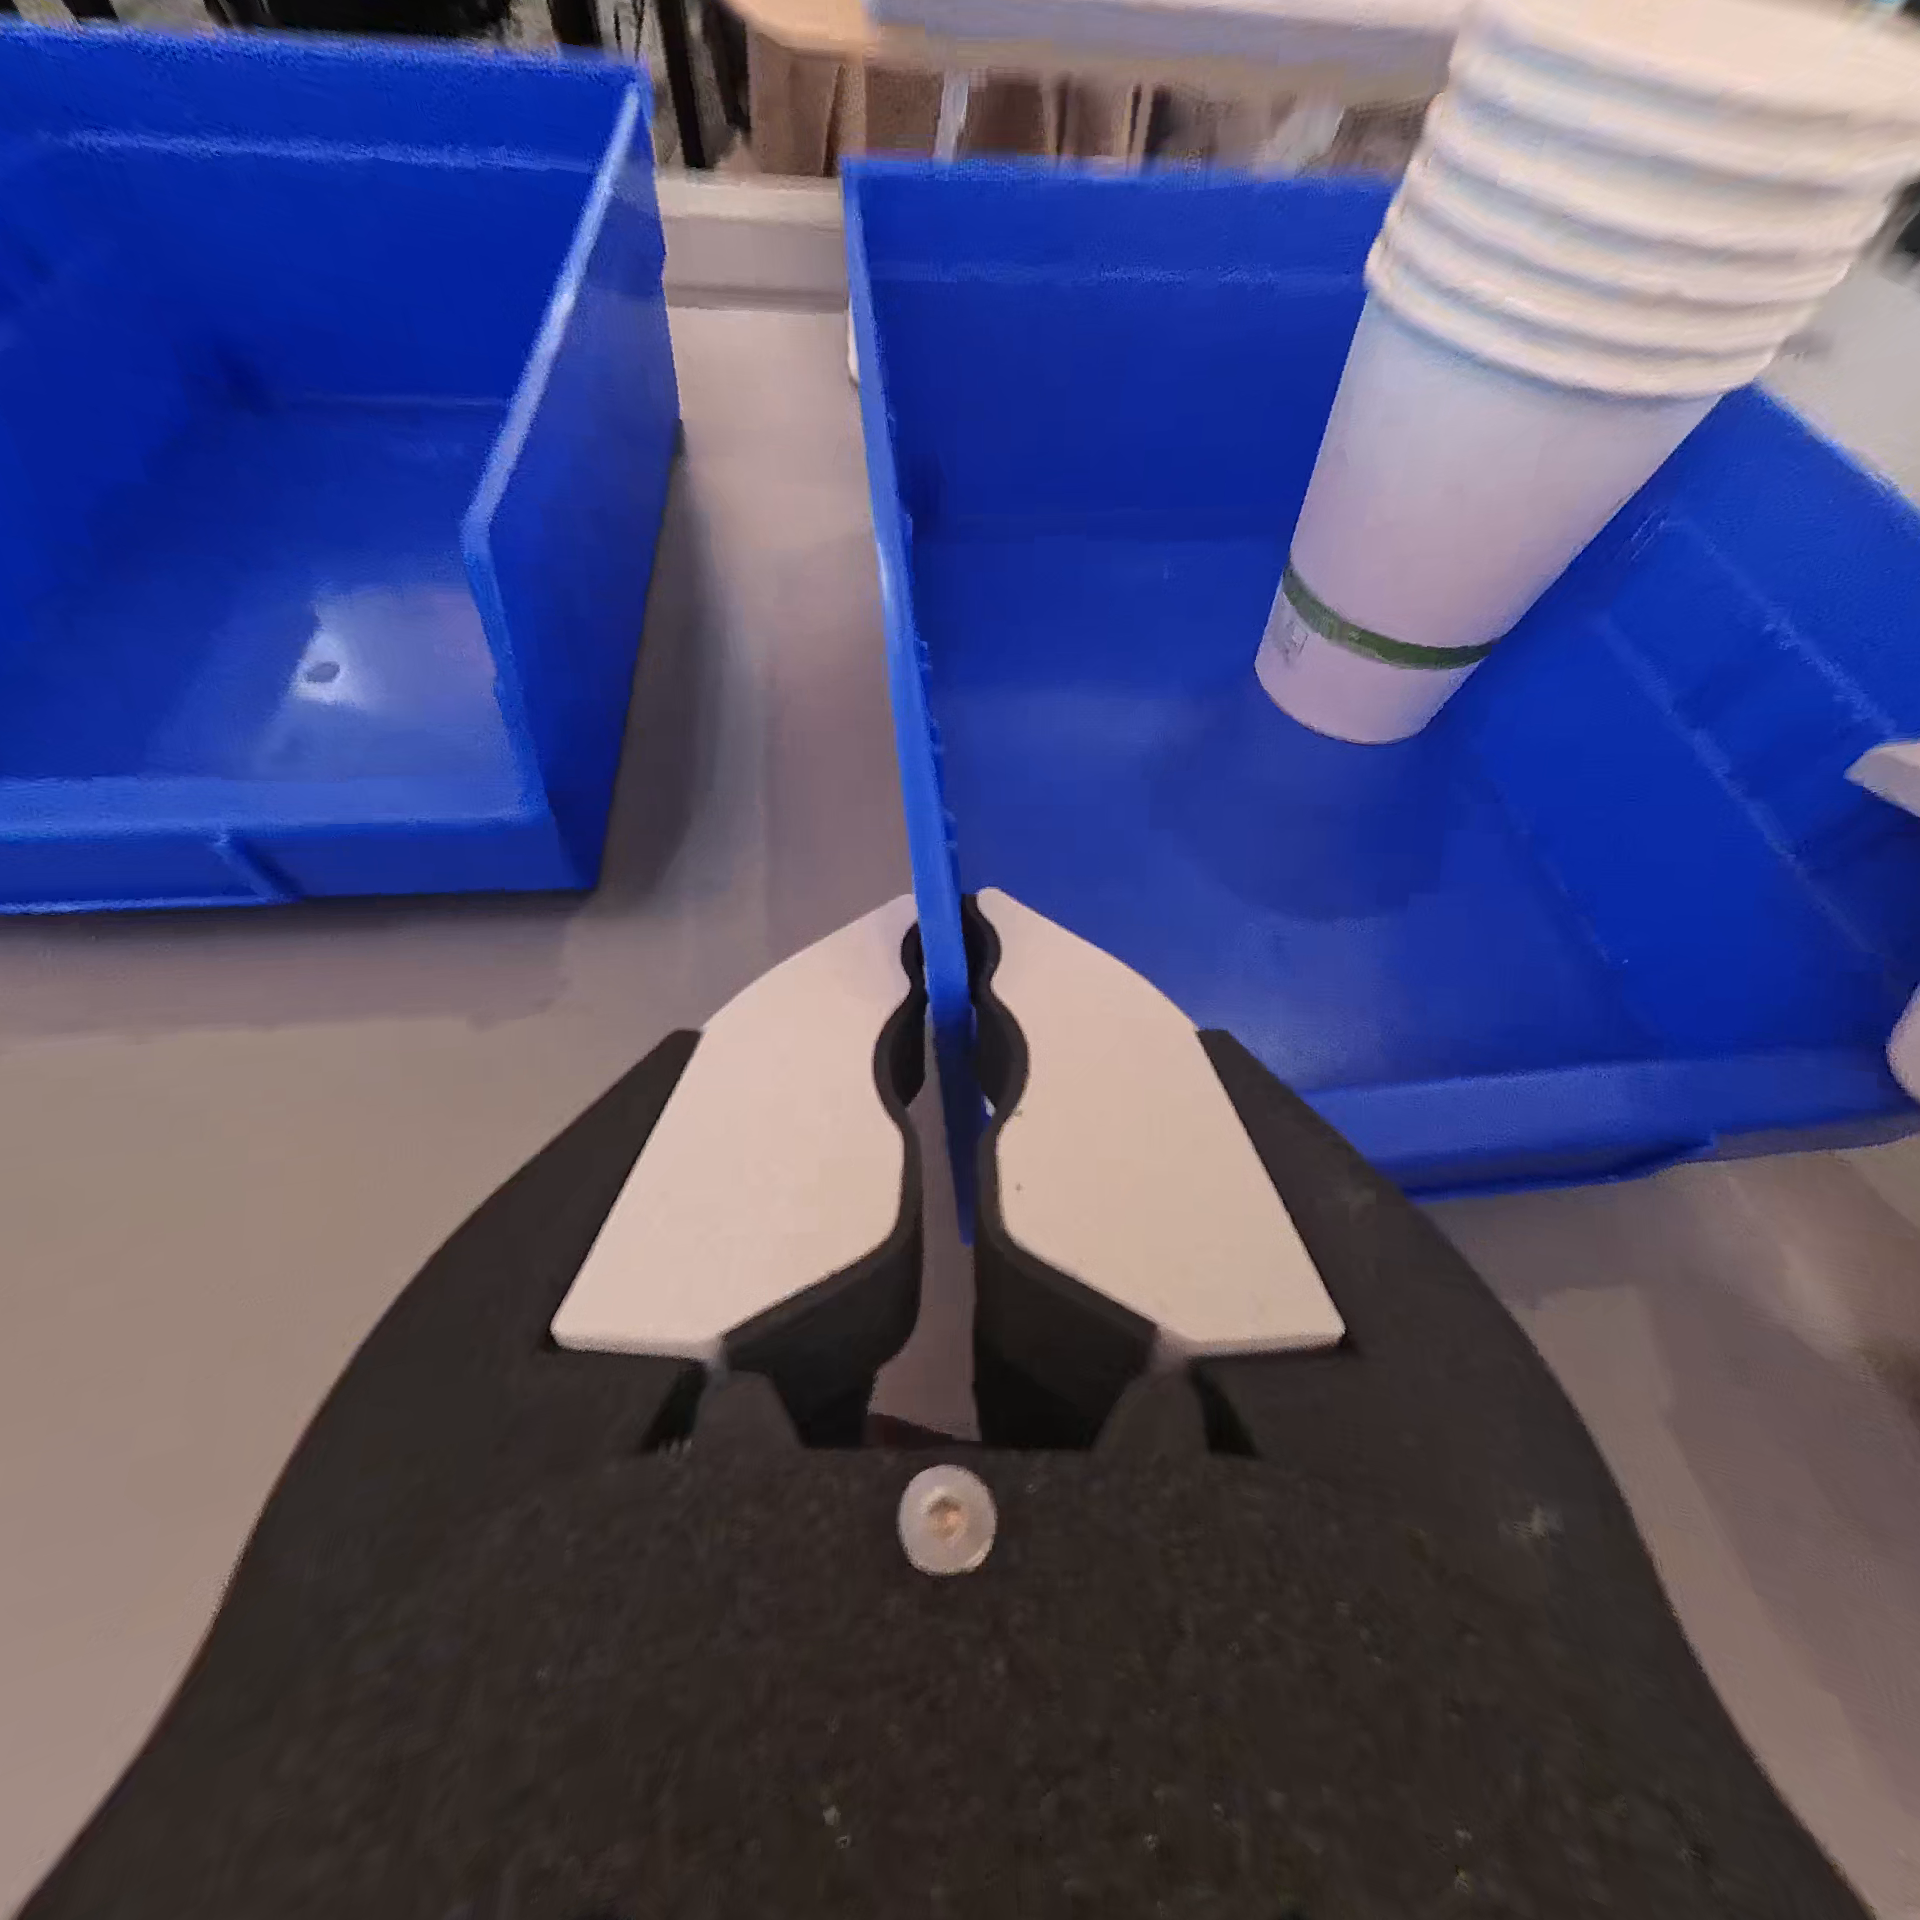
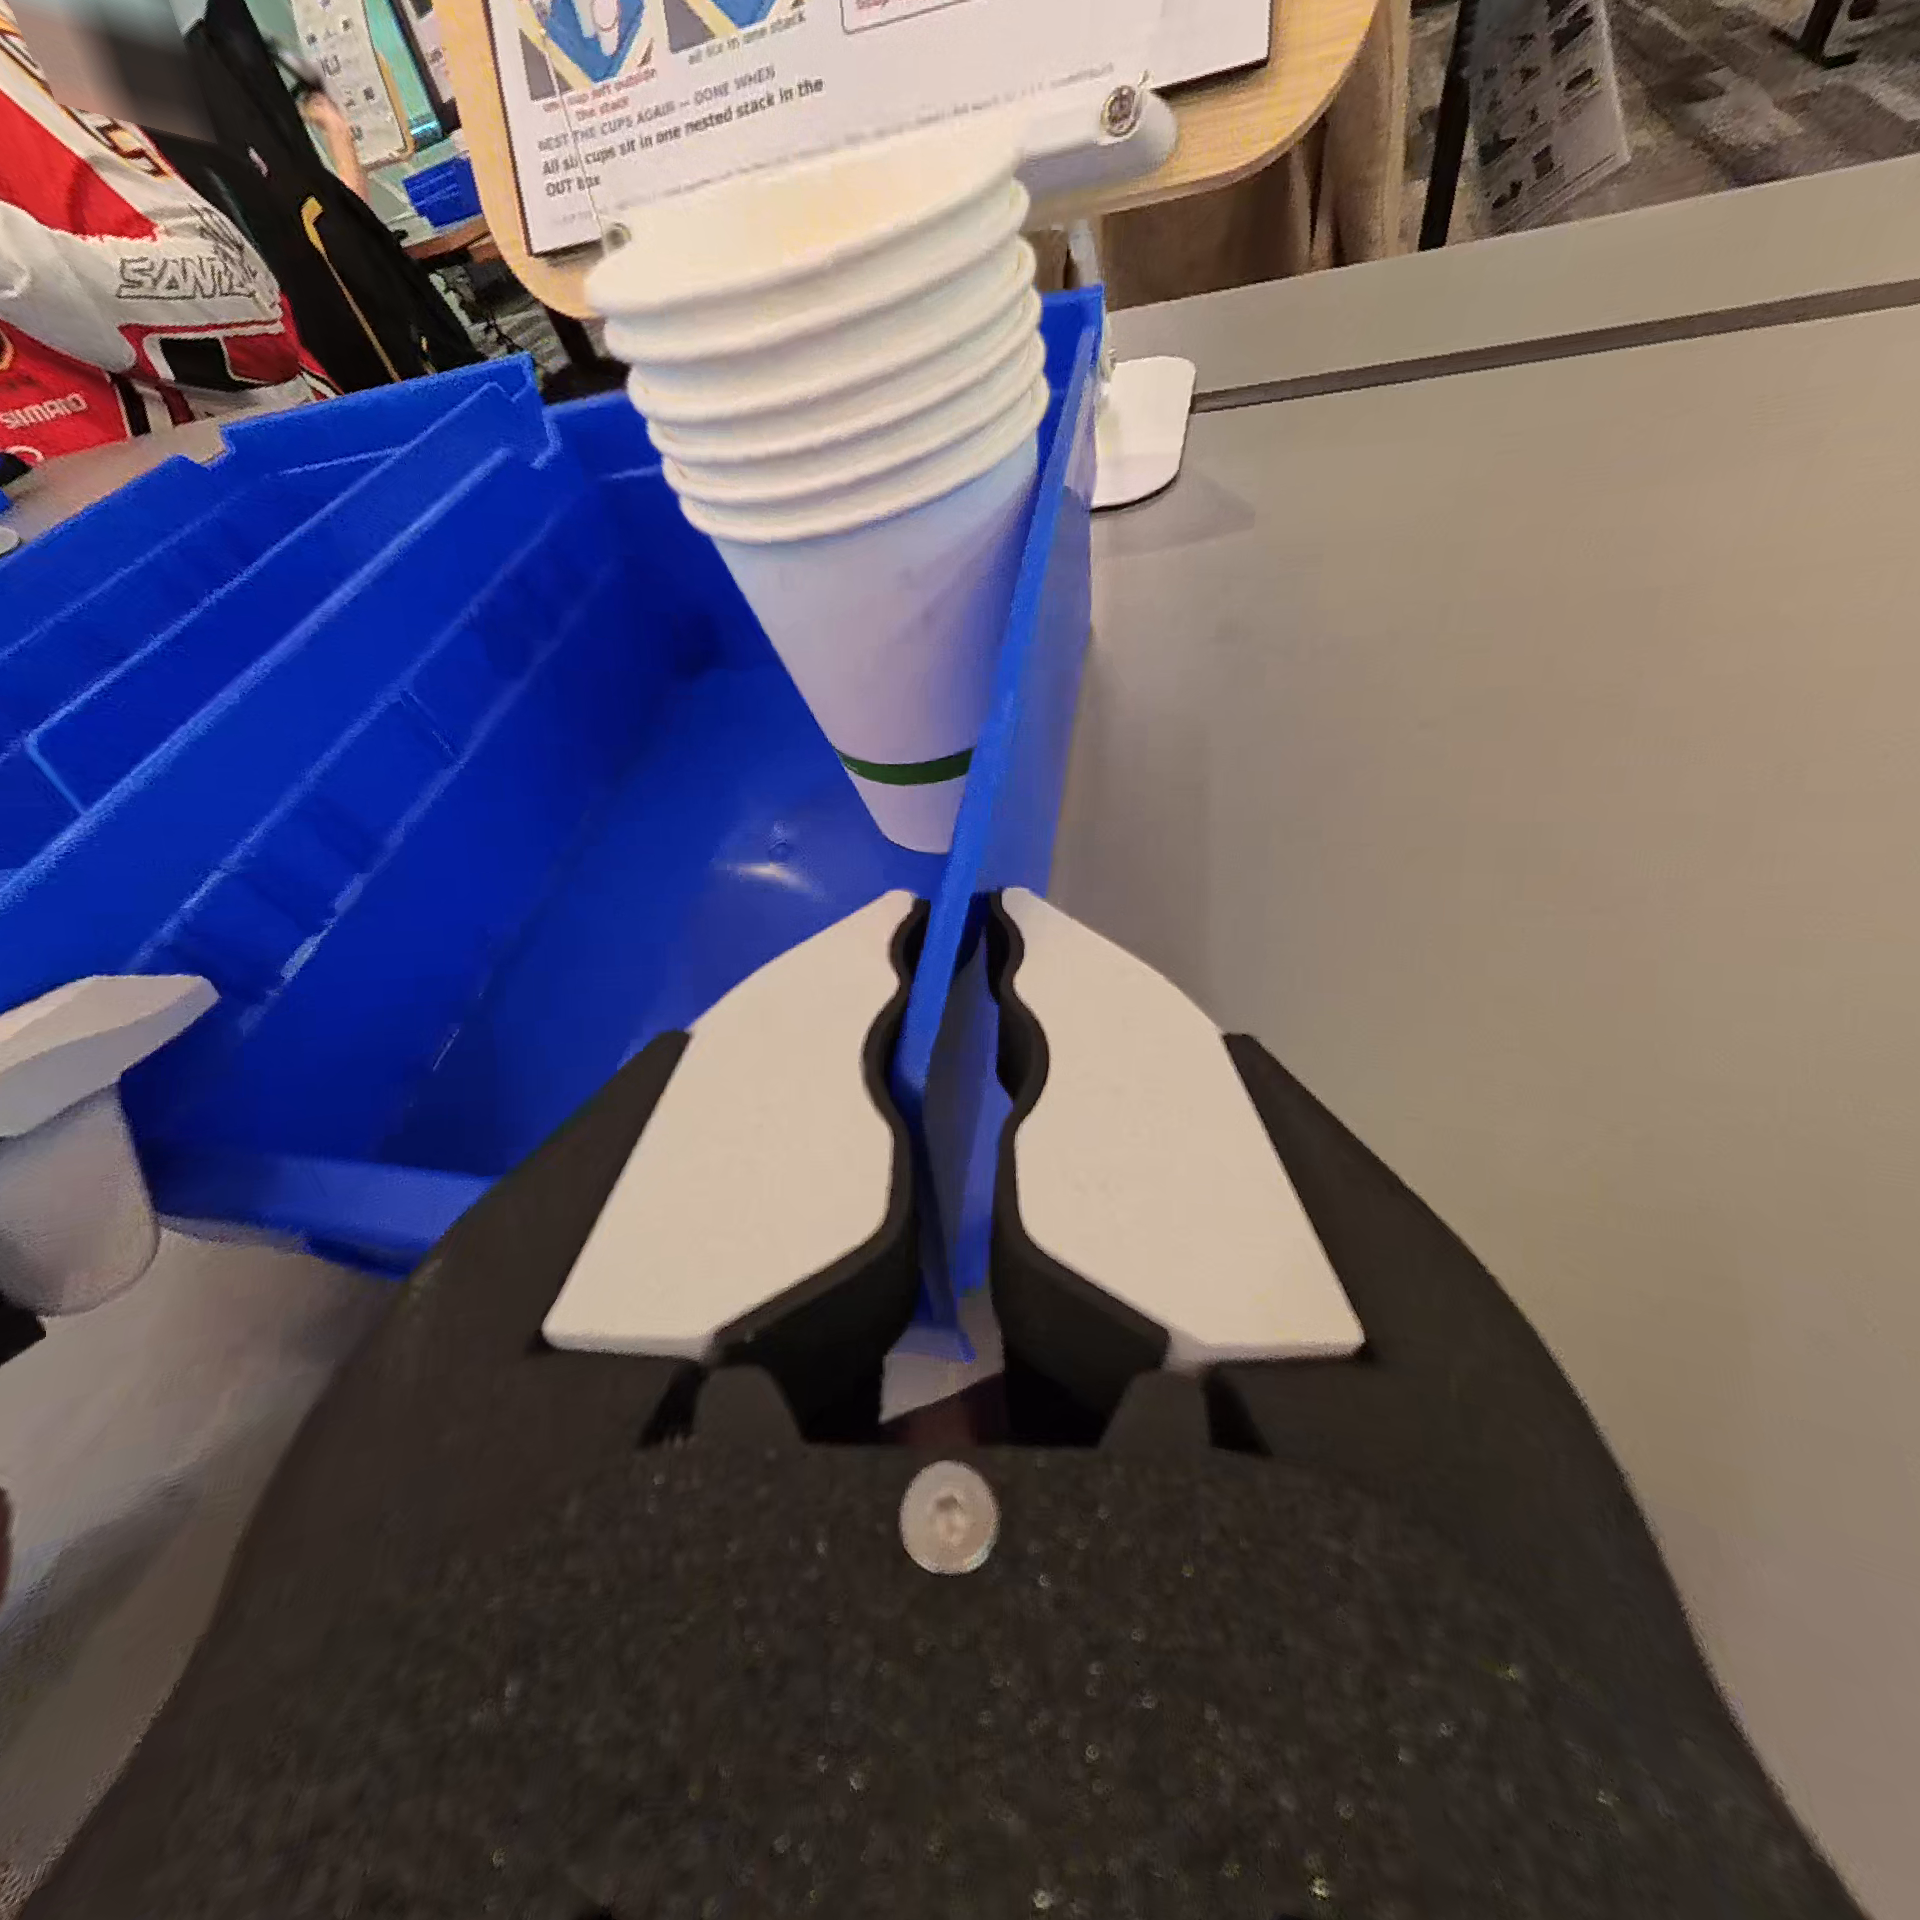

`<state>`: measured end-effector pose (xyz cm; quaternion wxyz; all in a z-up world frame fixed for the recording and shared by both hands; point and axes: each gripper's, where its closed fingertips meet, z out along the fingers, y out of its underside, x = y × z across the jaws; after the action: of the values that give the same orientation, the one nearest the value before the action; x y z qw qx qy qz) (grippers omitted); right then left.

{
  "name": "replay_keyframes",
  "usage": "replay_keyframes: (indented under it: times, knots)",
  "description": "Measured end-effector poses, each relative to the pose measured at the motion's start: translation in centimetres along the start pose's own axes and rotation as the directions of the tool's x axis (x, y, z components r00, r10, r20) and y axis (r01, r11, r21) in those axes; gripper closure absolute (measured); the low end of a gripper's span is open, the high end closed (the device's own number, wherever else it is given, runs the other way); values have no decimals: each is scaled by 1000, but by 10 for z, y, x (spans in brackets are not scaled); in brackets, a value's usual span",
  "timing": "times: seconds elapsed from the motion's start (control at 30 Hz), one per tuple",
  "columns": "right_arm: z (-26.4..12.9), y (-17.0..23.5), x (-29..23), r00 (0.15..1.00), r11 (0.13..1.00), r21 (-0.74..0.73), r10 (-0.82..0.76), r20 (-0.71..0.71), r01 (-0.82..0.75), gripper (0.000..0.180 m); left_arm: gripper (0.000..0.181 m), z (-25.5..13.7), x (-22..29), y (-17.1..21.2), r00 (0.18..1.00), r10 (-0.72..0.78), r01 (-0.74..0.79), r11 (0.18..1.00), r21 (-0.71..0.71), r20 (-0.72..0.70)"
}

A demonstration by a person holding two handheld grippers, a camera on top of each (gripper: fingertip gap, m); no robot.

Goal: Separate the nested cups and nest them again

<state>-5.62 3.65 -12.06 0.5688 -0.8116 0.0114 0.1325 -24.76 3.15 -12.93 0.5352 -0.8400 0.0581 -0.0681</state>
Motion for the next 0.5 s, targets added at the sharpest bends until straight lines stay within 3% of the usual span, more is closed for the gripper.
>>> replay_keyframes:
  times: [0.07, 0.13, 0.17, 0.27, 0.33, 0.43, 0.5]
  knots:
    - [0, 0, 0, 1000, 1000, -1, -10, 21, 10, 168, 175, 0, 0, 0, 1000, -15, 15, 1000, 21, -21]
    - [-4, 1, 0, 998, 1000, -9, -20, 53, 21, 148, 136, -3, 3, 2, 999, 2, -1, 1000, 22, -34]
    - [-9, 1, 2, 998, 1000, -6, -29, 61, 29, 139, 129, -8, 4, 4, 999, 11, -11, 1000, 14, -49]
    - [-41, -8, 15, 991, 993, 57, -105, 86, 100, 126, 129, -33, -4, 12, 997, 20, -20, 1000, 7, -78]
    - [-69, -11, 22, 978, 983, 119, -153, 141, 137, 129, 130, -54, -24, 18, 997, -5, 6, 1000, 16, -81]
    - [-108, -11, 35, 957, 969, 193, -194, 214, 153, 131, 130, -74, -83, 18, 999, -33, 32, 999, 42, 1]
    - [-128, -14, 51, 958, 949, 274, -213, 190, 157, 137, 131, -74, -139, 8, 993, -40, 34, 998, 61, 108]
